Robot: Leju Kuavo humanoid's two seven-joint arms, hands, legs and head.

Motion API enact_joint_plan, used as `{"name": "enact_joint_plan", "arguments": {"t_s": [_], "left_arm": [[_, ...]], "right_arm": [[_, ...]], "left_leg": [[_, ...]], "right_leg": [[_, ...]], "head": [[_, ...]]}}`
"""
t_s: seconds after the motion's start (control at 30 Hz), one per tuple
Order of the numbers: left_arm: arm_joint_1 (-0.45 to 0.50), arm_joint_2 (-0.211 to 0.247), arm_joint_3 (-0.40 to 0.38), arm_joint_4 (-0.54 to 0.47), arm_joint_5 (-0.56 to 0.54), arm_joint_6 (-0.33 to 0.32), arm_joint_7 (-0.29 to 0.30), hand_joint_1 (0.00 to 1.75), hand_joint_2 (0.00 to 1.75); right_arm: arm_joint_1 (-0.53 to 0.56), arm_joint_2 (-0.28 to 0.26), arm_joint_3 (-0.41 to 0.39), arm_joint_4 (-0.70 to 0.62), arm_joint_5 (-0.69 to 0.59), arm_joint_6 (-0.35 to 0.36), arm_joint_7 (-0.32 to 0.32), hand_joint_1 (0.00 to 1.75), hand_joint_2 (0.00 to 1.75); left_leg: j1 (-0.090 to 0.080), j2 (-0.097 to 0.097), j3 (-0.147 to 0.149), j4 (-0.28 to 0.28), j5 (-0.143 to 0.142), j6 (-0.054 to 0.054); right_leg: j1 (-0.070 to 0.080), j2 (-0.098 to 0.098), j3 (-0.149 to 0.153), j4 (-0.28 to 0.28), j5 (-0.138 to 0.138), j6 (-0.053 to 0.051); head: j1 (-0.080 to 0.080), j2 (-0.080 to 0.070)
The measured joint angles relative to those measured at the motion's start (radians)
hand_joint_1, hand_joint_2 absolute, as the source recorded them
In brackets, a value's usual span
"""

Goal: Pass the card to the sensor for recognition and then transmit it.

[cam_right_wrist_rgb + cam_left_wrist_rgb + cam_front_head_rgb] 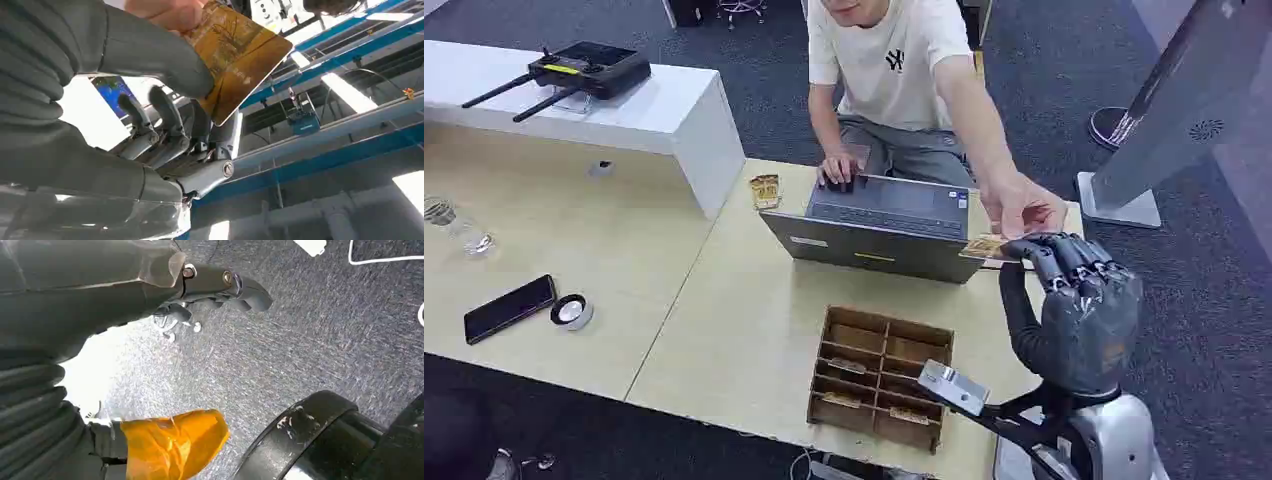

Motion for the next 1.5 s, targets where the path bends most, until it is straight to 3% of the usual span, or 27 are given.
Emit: {"name": "enact_joint_plan", "arguments": {"t_s": [0.13,0.4,0.67,1.2,1.5], "left_arm": [[0.005,0.0,0.013,-0.006,-0.013,-0.006,-0.003,0.0,1.75],[0.016,-0.007,0.038,-0.006,-0.035,-0.01,-0.005,0.0,1.75],[0.024,-0.01,0.055,-0.006,-0.047,-0.011,-0.006,0.0,1.75],[0.064,-0.01,0.084,-0.048,-0.063,-0.004,-0.006,0.0,1.75],[0.099,-0.017,0.116,-0.063,-0.056,0.019,-0.003,0.0,1.75]], "right_arm": [[0.001,0.006,0.0,0.003,-0.002,0.0,0.0,1.59,1.75],[0.003,0.012,-0.006,0.009,-0.02,0.003,0.0,1.75,1.75],[0.015,0.024,-0.03,0.005,-0.064,-0.003,0.003,1.75,1.75],[0.111,0.06,-0.179,-0.094,-0.236,-0.044,-0.027,1.75,1.75],[0.235,0.061,-0.283,-0.143,-0.295,0.018,-0.016,1.75,1.75]], "left_leg": [[0.0,0.0,0.0,0.0,0.0,-0.001],[0.0,0.0,0.0,0.0,0.0,-0.001],[0.0,0.0,0.0,0.0,0.0,-0.001],[0.0,0.0,0.0,0.0,0.0,-0.001],[0.0,0.0,0.0,0.0,0.0,-0.001]], "right_leg": [[0.0,0.0,0.0,0.0,0.0,0.0],[0.0,0.0,0.0,0.0,0.0,0.0],[0.0,0.0,0.0,0.0,0.0,0.0],[0.0,0.0,0.0,0.0,0.0,0.0],[0.0,0.0,0.0,0.0,0.0,0.0]], "head": [[0.0,0.0],[0.0,0.0],[0.0,0.0],[0.0,0.0],[0.0,0.0]]}}
